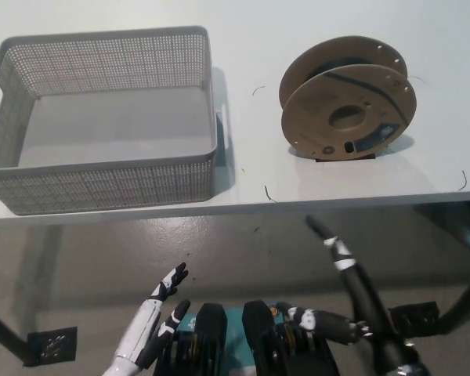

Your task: Use the right hand to pick up a 3d printing filament and place it into a container on the left side

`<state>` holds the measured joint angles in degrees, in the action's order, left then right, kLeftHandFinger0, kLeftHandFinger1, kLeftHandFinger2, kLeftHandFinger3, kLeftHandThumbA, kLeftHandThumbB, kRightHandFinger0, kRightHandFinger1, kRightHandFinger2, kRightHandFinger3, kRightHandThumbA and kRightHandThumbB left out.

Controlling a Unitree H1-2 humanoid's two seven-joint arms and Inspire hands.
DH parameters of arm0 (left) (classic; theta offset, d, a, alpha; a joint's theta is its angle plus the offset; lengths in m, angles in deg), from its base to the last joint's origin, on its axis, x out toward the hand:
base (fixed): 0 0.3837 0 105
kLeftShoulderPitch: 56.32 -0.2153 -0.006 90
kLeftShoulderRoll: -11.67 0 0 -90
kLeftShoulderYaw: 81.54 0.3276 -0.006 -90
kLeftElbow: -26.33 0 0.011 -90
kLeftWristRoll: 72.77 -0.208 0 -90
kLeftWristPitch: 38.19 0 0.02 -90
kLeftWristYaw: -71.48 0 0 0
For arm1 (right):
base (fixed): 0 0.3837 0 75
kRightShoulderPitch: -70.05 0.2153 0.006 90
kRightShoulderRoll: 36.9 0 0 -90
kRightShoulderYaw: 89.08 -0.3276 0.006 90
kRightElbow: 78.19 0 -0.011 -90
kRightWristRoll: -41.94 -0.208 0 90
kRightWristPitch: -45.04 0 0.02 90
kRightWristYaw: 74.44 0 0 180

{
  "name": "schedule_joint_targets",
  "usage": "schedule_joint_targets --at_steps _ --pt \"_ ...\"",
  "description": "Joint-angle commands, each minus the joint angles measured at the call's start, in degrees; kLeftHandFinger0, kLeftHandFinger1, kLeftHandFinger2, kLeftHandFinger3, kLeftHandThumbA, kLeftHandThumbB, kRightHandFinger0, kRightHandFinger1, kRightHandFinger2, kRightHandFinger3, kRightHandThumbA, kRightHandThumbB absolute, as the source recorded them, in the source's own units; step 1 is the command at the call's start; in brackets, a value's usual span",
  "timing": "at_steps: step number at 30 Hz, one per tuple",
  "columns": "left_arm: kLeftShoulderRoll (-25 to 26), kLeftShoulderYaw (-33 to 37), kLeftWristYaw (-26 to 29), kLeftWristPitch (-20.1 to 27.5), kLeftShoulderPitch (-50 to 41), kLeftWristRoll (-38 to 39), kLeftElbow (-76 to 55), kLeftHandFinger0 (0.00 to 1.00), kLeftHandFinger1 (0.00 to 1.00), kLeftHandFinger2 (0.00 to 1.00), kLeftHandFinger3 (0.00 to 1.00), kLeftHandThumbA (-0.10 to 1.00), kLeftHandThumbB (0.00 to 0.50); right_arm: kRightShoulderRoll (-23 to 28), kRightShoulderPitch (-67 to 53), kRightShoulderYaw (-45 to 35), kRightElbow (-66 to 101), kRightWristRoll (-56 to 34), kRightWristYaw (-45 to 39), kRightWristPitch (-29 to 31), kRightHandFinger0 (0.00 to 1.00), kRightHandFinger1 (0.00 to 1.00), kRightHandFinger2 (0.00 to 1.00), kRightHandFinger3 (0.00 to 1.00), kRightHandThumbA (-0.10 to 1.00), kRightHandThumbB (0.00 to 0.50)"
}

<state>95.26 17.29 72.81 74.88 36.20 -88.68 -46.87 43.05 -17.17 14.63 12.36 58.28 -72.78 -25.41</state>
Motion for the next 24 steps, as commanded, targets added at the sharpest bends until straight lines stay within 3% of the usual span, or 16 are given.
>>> schedule_joint_targets --at_steps 1,4,6,9,13,17,20,22,24 --pt "0.7 -0.8 1.5 3.4 0.6 -0.9 -1.3 1.00 1.00 1.00 1.00 1.00 0.270 2.8 -1.2 -3.8 13.7 -2.9 -0.9 0.4 1.00 1.00 1.00 1.00 1.00 0.174" --pt "0.7 -0.8 1.3 3.5 0.5 -0.9 -1.2 1.00 1.00 1.00 1.00 1.00 0.276 4.5 0.0 -5.9 17.2 -4.0 -1.2 0.8 1.00 1.00 1.00 1.00 1.00 0.161" --pt "0.8 -0.8 1.2 3.6 0.7 -1.0 -1.1 1.00 1.00 1.00 1.00 1.00 0.273 5.7 2.7 -8.3 21.0 -8.5 -1.8 -3.1 1.00 1.00 1.00 1.00 1.00 0.227" --pt "0.6 -0.8 1.4 3.8 0.8 -1.2 -0.9 1.00 1.00 1.00 1.00 1.00 0.274 9.3 9.1 -12.7 23.8 -9.4 -2.3 -7.5 1.00 1.00 1.00 1.00 1.00 0.194" --pt "0.5 -0.8 1.2 3.7 0.9 -1.2 -0.9 1.00 1.00 1.00 1.00 1.00 0.280 16.7 19.9 -17.1 22.8 -16.4 -6.5 -16.9 1.00 1.00 1.00 1.00 1.00 0.288" --pt "0.6 -1.0 1.0 3.8 1.0 -0.8 -0.7 1.00 1.00 1.00 1.00 1.00 0.279 22.6 29.7 -18.6 19.5 -20.5 -10.5 -25.6 1.00 1.00 1.00 1.00 1.00 0.300" --pt "0.8 -0.8 0.7 3.7 1.3 -0.8 -0.5 1.00 1.00 1.00 1.00 1.00 0.286 28.7 41.5 -18.2 14.8 -24.6 -16.0 -37.6 1.00 1.00 1.00 1.00 1.00 0.283" --pt "0.8 -0.6 0.4 3.5 0.6 -0.9 -0.9 1.00 1.00 1.00 1.00 1.00 0.277 32.0 47.0 -16.6 10.9 -24.5 -19.9 -43.1 1.00 1.00 1.00 1.00 1.00 0.236" --pt "1.0 -0.4 0.2 3.3 0.5 -1.3 -1.0 1.00 1.00 1.00 1.00 1.00 0.270 34.9 51.1 -14.6 6.7 -21.6 -22.7 -44.6 1.00 1.00 1.00 1.00 1.00 0.229"
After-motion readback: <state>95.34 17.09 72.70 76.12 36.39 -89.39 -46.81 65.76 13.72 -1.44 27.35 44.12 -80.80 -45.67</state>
